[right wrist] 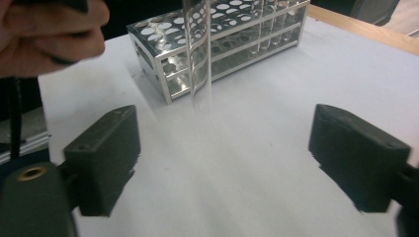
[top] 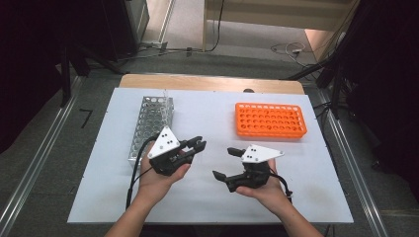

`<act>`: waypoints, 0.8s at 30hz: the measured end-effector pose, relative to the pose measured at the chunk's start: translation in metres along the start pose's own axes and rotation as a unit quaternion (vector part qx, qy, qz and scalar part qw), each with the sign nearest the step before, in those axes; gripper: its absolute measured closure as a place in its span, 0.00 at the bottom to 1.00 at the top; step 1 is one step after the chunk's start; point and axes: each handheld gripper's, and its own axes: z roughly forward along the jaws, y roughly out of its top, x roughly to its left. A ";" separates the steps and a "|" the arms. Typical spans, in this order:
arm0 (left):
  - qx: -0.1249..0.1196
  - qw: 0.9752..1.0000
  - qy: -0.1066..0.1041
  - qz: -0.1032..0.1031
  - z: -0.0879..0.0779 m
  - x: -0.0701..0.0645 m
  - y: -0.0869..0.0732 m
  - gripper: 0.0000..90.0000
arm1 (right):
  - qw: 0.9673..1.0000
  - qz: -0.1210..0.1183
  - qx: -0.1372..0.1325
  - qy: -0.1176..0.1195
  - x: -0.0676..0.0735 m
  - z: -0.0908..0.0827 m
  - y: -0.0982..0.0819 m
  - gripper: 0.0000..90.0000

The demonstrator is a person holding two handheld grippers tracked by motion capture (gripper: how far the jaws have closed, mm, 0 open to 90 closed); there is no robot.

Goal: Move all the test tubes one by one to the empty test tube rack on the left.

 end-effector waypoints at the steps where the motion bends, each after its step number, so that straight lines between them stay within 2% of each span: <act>1: -0.004 1.000 0.005 -0.007 -0.003 0.004 0.001 0.85 | 1.000 0.002 0.000 0.000 -0.003 -0.004 -0.002 0.07; 4: -0.014 0.999 0.026 -0.016 -0.012 0.017 0.005 0.85 | 1.000 0.011 -0.003 -0.002 -0.011 -0.018 -0.010 0.00; 6: -0.019 0.999 0.040 -0.021 -0.018 0.027 0.009 0.85 | 1.000 0.017 -0.004 -0.017 -0.016 -0.026 -0.016 0.00; 12: -0.032 0.996 0.083 -0.027 -0.028 0.052 0.017 0.85 | 0.999 0.031 -0.005 -0.038 -0.033 -0.054 -0.036 0.00; 17: -0.034 0.992 0.116 -0.037 -0.027 0.070 0.016 0.85 | 0.997 0.045 -0.001 -0.059 -0.041 -0.070 -0.051 0.00; 24: -0.033 0.988 0.140 -0.046 -0.015 0.086 0.008 0.85 | 0.996 0.052 0.002 -0.076 -0.049 -0.084 -0.065 0.00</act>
